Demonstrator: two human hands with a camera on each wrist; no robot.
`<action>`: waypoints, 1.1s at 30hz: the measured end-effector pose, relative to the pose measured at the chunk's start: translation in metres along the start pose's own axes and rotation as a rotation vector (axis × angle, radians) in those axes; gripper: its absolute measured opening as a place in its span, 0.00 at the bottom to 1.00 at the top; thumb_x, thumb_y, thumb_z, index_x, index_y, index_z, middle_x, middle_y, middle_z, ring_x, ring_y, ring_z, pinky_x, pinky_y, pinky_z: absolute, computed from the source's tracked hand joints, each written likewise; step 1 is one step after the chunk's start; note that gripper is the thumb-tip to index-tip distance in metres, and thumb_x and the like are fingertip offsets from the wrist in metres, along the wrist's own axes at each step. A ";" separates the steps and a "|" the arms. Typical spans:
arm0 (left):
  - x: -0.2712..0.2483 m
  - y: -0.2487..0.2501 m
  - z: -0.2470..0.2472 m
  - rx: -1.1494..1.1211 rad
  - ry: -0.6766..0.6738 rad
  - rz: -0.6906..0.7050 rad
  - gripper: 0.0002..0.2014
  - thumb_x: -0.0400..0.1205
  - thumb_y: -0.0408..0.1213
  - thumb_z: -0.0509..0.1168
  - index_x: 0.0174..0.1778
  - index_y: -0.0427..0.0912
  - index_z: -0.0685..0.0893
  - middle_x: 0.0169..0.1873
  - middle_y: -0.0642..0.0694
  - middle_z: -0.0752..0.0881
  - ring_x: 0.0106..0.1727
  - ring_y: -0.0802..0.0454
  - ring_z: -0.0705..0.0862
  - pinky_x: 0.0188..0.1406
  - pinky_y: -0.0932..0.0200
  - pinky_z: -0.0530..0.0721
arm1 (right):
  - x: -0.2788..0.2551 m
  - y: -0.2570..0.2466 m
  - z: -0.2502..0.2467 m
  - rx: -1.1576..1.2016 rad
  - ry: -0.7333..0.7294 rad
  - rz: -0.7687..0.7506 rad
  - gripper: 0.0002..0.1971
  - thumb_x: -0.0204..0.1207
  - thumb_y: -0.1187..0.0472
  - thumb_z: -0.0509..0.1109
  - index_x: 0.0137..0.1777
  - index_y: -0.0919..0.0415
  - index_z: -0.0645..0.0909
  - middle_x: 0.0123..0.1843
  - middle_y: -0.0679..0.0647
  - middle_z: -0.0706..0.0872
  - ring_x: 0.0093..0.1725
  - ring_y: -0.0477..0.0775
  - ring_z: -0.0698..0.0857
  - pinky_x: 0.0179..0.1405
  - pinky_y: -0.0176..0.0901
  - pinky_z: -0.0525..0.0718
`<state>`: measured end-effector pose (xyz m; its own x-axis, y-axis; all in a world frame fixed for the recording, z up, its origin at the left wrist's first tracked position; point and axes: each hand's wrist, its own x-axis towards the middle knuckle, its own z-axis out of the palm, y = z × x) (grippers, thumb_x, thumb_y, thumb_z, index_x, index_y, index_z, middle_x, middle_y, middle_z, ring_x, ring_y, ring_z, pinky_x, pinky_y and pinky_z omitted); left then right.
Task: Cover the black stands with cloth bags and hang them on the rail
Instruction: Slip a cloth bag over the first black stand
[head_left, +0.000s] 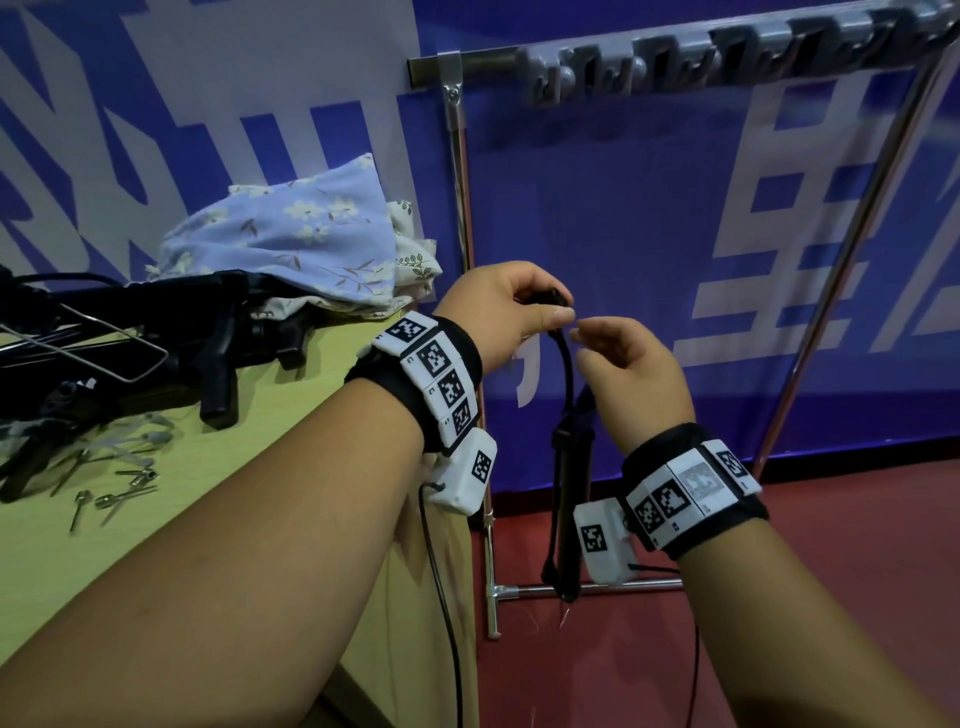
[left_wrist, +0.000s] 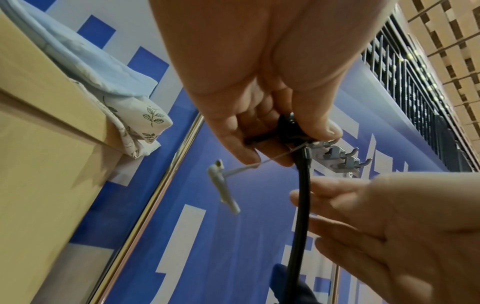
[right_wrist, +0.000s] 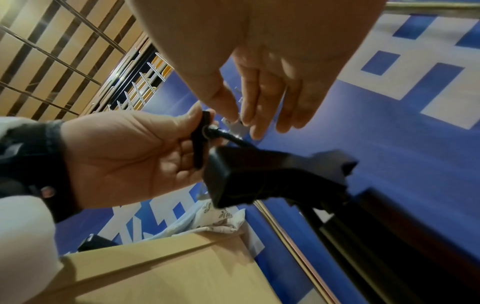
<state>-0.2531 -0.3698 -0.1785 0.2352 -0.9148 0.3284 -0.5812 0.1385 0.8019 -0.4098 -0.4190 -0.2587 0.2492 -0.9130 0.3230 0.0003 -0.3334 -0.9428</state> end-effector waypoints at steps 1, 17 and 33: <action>0.001 0.000 0.000 -0.010 0.028 -0.008 0.06 0.79 0.36 0.79 0.50 0.47 0.92 0.40 0.51 0.93 0.42 0.58 0.91 0.47 0.56 0.87 | 0.001 0.002 -0.002 -0.015 0.033 0.021 0.17 0.82 0.69 0.69 0.63 0.48 0.88 0.61 0.42 0.92 0.65 0.45 0.89 0.67 0.45 0.86; 0.006 0.009 -0.010 -0.271 0.229 -0.069 0.04 0.86 0.32 0.72 0.54 0.42 0.90 0.42 0.44 0.89 0.40 0.55 0.89 0.42 0.62 0.88 | 0.000 0.018 0.004 -0.155 -0.288 0.420 0.26 0.75 0.64 0.72 0.75 0.60 0.80 0.63 0.54 0.88 0.61 0.58 0.88 0.42 0.40 0.76; 0.009 0.010 -0.015 -0.291 0.362 -0.252 0.06 0.82 0.40 0.70 0.49 0.45 0.91 0.48 0.44 0.94 0.47 0.53 0.91 0.44 0.56 0.84 | -0.009 0.010 0.011 -0.048 -0.200 0.285 0.02 0.78 0.55 0.80 0.48 0.49 0.95 0.43 0.46 0.96 0.52 0.50 0.94 0.51 0.47 0.86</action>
<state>-0.2448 -0.3703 -0.1600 0.6235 -0.7510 0.2172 -0.2438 0.0772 0.9667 -0.4011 -0.4114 -0.2716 0.4172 -0.9086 0.0203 -0.1413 -0.0869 -0.9862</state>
